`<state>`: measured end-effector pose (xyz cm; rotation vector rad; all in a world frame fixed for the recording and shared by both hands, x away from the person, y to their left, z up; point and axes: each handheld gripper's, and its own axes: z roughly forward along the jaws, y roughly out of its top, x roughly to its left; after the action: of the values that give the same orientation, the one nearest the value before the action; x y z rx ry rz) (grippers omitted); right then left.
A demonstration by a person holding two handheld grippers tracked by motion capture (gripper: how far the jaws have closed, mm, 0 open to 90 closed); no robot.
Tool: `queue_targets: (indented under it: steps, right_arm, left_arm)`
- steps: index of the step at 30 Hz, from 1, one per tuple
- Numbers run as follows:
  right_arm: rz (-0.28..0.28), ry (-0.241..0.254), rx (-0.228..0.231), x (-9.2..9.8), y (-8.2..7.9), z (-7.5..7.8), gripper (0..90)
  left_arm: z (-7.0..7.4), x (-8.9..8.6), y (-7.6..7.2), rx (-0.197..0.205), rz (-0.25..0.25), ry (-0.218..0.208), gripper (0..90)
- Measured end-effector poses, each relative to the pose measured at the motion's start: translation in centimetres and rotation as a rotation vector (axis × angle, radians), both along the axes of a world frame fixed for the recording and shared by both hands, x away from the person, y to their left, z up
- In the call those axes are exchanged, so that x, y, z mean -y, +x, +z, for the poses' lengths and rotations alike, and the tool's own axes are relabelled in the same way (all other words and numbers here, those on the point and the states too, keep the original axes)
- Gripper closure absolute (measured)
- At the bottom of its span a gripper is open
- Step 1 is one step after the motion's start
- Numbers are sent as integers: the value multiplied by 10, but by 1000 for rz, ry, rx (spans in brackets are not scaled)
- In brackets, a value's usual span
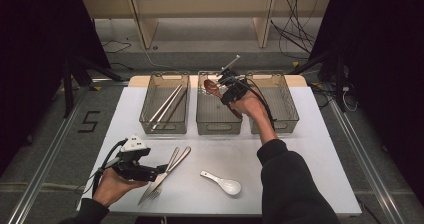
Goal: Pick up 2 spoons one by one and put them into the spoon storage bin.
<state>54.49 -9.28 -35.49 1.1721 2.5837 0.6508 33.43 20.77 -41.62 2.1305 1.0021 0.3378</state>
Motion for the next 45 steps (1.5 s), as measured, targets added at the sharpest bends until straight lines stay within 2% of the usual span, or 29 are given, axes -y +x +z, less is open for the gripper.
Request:
queue_targets:
  steps: [7,9,13,16,17,19,20,23,28,36,45]
  right_arm:
    - [-7,-1,3,-7,7,-3,816]
    - [-7,-4,-2,-9,8,-4,815]
    - [-13,-5,-11,-11,12,-8,814]
    - [-22,0,-11,-13,14,-11,804]
    - [-26,3,-16,-14,15,-12,782]
    - [-28,-3,-24,-17,16,-14,649]
    - [-30,-12,-22,-18,16,-15,621]
    - [-19,5,-32,-18,15,-15,534]
    - [-6,-1,-46,-17,10,-12,455]
    - [47,42,-29,-15,-13,-3,368]
    - [126,90,13,-6,-57,7,318]
  left_arm:
    - [-1,1,0,-2,-2,-1,155]
    - [-1,1,0,-5,-10,10,154]
    - [-1,1,0,-4,1,-6,154]
    - [-1,0,0,-7,-4,2,154]
    - [-1,0,0,-10,-2,0,154]
    - [-1,0,0,-7,-5,3,154]
    - [-1,0,1,-9,-9,7,155]
    - [-2,-1,1,-9,1,-1,154]
    - [-2,-1,1,-5,2,3,154]
    - [-1,-1,1,-2,2,3,154]
    - [-1,0,1,-2,5,10,154]
